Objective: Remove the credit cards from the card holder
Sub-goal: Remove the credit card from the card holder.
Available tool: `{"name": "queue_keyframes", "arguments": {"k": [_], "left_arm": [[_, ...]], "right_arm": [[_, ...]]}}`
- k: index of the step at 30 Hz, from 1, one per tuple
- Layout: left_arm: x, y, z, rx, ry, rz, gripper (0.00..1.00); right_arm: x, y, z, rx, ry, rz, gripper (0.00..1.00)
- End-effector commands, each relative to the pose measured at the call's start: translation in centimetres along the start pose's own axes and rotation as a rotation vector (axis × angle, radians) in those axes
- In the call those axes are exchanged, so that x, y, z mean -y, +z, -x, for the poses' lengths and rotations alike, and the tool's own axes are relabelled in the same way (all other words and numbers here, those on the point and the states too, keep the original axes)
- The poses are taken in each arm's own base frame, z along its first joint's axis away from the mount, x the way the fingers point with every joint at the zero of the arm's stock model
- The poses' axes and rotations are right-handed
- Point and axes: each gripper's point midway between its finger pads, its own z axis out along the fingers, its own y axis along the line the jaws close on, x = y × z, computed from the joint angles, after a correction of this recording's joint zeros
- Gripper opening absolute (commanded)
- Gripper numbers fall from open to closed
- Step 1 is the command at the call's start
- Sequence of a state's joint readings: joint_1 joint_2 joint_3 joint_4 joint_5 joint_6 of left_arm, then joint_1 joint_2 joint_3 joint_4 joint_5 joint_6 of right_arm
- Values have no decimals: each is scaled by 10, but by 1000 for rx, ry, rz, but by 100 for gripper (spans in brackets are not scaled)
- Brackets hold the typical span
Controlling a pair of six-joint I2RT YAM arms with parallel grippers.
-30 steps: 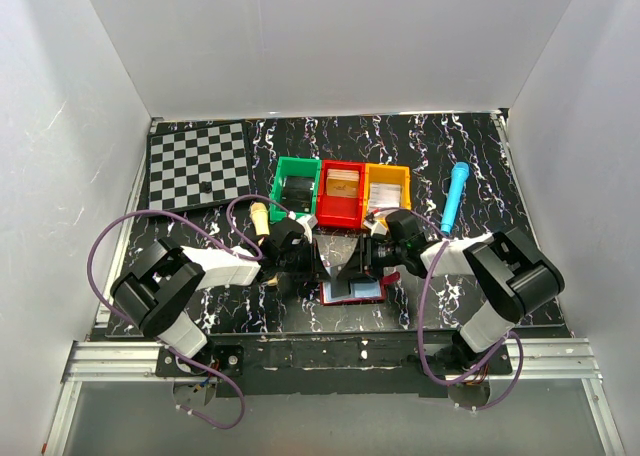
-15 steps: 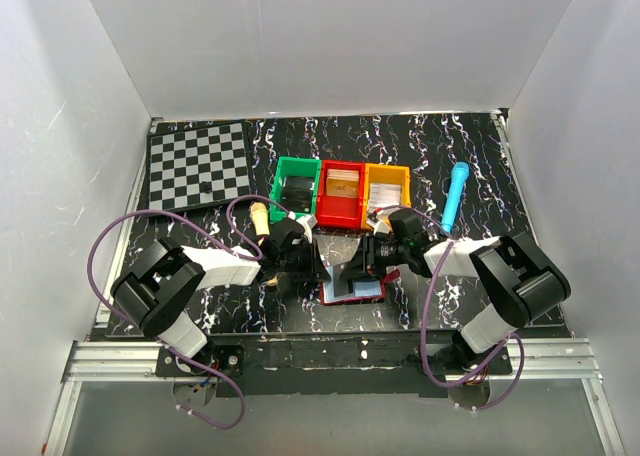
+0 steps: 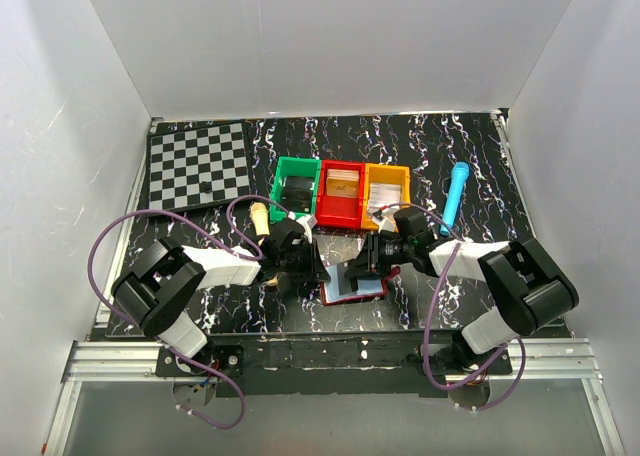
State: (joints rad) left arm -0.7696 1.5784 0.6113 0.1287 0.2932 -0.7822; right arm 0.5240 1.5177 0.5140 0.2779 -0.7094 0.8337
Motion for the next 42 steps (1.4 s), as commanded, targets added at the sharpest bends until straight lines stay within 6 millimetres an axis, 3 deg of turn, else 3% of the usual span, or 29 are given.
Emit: {"name": "queue_keyframes", "arguments": {"k": [1,7,13,23,26,28,34,42], "left_arm": [[-28,1,-20,-57,-4,112,0],[-29,2,-19,-58,-1,115,0],[-29,2,-21,-61,-5,115,0],[-29,2,-21,-58,-7,111,0],[-29,3,-21,-60,-9,111,0],[-30,3,-22,-63,-8,112,0],[-30,3,-22,-63,-8,112,0],[-29,2,-21,-57,-6,108,0]], "right_arm": [[-9,-5,8,21,-46,13,27],[-7,-9,10,29,-48,-9,12],[-4,-14,9,43,-61,-28,4],[-2,-20,8,45,-70,-49,2],[-3,-19,7,34,-72,-41,22],[-3,-20,8,36,-72,-43,25],[-2,-21,8,43,-76,-54,2],[4,-41,8,67,-85,-100,1]]}}
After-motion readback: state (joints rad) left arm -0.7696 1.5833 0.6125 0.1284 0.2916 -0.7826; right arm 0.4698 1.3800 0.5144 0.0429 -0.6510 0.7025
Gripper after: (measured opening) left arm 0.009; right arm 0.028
